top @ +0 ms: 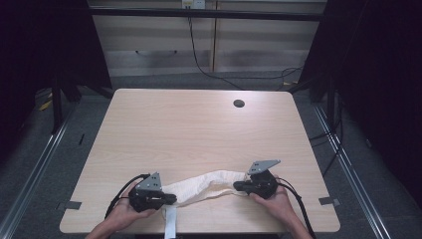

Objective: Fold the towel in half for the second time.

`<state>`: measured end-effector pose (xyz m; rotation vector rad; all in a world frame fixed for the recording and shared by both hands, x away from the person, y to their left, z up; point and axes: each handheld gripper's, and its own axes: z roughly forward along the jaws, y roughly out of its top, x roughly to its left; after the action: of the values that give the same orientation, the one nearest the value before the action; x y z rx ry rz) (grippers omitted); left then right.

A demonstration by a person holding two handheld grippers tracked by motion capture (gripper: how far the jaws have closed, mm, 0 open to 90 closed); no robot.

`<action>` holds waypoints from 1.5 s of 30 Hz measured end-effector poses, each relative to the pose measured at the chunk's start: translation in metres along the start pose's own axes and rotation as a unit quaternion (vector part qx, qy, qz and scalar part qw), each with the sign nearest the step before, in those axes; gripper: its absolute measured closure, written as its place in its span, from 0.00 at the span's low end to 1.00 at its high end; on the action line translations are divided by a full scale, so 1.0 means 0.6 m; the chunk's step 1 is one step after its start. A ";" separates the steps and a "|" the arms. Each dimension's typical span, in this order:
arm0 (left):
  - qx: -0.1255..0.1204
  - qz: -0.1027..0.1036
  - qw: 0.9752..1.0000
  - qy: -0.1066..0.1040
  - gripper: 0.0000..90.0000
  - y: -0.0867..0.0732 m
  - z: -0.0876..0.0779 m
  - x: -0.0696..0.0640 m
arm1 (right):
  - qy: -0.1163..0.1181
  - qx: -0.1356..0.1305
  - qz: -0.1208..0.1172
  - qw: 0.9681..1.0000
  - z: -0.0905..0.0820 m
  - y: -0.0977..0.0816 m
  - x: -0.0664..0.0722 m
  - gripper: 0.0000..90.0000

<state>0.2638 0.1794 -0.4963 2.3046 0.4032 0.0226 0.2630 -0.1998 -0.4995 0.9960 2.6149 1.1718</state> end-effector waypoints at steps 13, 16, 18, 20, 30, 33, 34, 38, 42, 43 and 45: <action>-0.006 0.008 0.998 0.058 0.95 0.009 0.009 0.028 | -0.034 0.008 0.001 0.999 -0.005 0.005 -0.013 0.98; -0.006 0.003 0.998 0.069 0.95 0.014 0.013 0.039 | -0.041 0.010 0.003 0.999 -0.008 0.006 -0.016 0.98; -0.002 0.008 0.997 0.082 0.95 0.019 0.016 0.044 | -0.050 0.011 0.005 0.999 -0.012 0.005 -0.018 0.98; -0.001 0.003 0.996 0.084 0.95 0.019 0.015 0.048 | -0.060 0.010 0.007 0.998 -0.020 0.001 -0.020 0.98; -0.018 -0.012 0.996 0.090 0.95 0.008 0.011 0.048 | -0.079 0.002 0.000 0.997 -0.041 -0.023 0.003 0.98; -0.027 -0.022 0.996 0.087 0.95 0.003 0.009 0.047 | -0.092 0.006 0.006 0.996 -0.042 -0.026 0.009 0.98; -0.023 -0.021 0.995 0.095 0.94 0.002 0.006 0.043 | -0.093 0.002 0.011 0.996 -0.041 -0.026 0.008 0.96; -0.026 -0.019 0.995 0.096 0.85 0.003 -0.004 0.026 | -0.096 0.001 0.038 0.995 -0.040 -0.025 0.010 0.79; -0.059 -0.053 0.995 0.058 0.75 0.000 -0.022 0.034 | -0.086 -0.007 0.033 0.996 -0.044 -0.025 0.010 0.72; -0.062 -0.060 0.995 0.053 0.74 0.000 -0.025 0.034 | -0.079 -0.014 0.039 0.996 -0.049 -0.026 0.009 0.70; -0.082 -0.071 0.993 0.036 0.71 -0.001 -0.036 0.034 | -0.066 -0.025 0.045 0.996 -0.057 -0.026 0.008 0.66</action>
<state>0.2799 0.2010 -0.4837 2.1135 0.5814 0.0658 0.2390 -0.2260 -0.4856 1.1504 2.4502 1.1429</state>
